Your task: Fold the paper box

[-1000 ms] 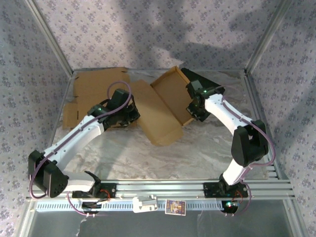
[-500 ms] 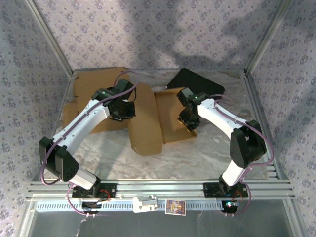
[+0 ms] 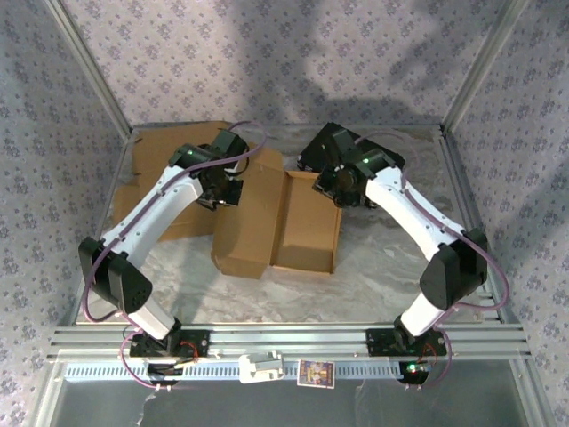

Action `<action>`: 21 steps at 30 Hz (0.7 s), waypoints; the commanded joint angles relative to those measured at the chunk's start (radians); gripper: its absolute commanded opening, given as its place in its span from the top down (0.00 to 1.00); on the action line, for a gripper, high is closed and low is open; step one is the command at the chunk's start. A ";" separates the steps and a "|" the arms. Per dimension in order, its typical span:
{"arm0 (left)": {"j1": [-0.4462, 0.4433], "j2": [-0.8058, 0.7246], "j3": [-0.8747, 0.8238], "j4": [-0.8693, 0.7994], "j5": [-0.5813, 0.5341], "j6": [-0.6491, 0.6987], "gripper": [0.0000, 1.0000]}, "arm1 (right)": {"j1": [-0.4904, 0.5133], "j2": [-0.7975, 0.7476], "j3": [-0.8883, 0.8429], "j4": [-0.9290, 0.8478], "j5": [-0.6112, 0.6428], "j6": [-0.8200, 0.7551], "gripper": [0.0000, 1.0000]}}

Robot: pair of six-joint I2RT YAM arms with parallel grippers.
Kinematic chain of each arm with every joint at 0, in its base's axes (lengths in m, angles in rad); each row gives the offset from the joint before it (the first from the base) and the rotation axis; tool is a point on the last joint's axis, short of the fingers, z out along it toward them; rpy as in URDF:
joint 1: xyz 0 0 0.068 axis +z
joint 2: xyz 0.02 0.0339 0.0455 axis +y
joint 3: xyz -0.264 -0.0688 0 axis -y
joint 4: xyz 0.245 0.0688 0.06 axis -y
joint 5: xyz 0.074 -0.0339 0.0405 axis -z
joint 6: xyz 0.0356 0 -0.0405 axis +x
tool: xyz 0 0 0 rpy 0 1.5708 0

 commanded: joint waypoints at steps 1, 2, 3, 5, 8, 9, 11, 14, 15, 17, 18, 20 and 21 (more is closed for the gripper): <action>-0.025 0.005 0.051 0.054 -0.080 0.165 1.00 | -0.043 -0.038 0.031 0.105 -0.098 -0.283 0.56; -0.033 0.005 0.054 0.075 -0.089 0.208 1.00 | -0.060 -0.047 0.030 0.131 -0.133 -0.342 0.56; -0.040 0.007 0.057 0.094 -0.098 0.253 1.00 | -0.078 -0.056 0.026 0.150 -0.162 -0.379 0.56; -0.060 0.013 0.066 0.129 -0.111 0.351 1.00 | -0.125 -0.080 0.000 0.219 -0.248 -0.427 0.56; -0.085 0.022 0.075 0.170 -0.163 0.478 1.00 | -0.178 -0.124 -0.068 0.347 -0.325 -0.499 0.56; -0.090 0.025 0.081 0.176 -0.173 0.509 1.00 | -0.190 -0.136 -0.091 0.384 -0.346 -0.519 0.56; -0.093 0.034 0.100 0.187 -0.181 0.581 1.00 | -0.224 -0.160 -0.147 0.474 -0.422 -0.573 0.55; -0.093 0.047 0.135 0.204 -0.198 0.667 1.00 | -0.245 -0.200 -0.239 0.612 -0.519 -0.706 0.50; -0.094 0.051 0.149 0.207 -0.194 0.692 1.00 | -0.244 -0.210 -0.258 0.637 -0.540 -0.761 0.48; -0.093 0.064 0.184 0.209 -0.177 0.744 1.00 | -0.243 -0.215 -0.278 0.647 -0.562 -0.873 0.46; -0.093 0.070 0.199 0.207 -0.164 0.765 1.00 | -0.246 -0.211 -0.277 0.642 -0.574 -0.905 0.45; -0.093 0.087 0.237 0.193 -0.135 0.807 1.00 | -0.259 -0.199 -0.267 0.636 -0.613 -0.959 0.43; -0.093 0.094 0.251 0.180 -0.115 0.831 1.00 | -0.262 -0.196 -0.264 0.633 -0.629 -0.988 0.41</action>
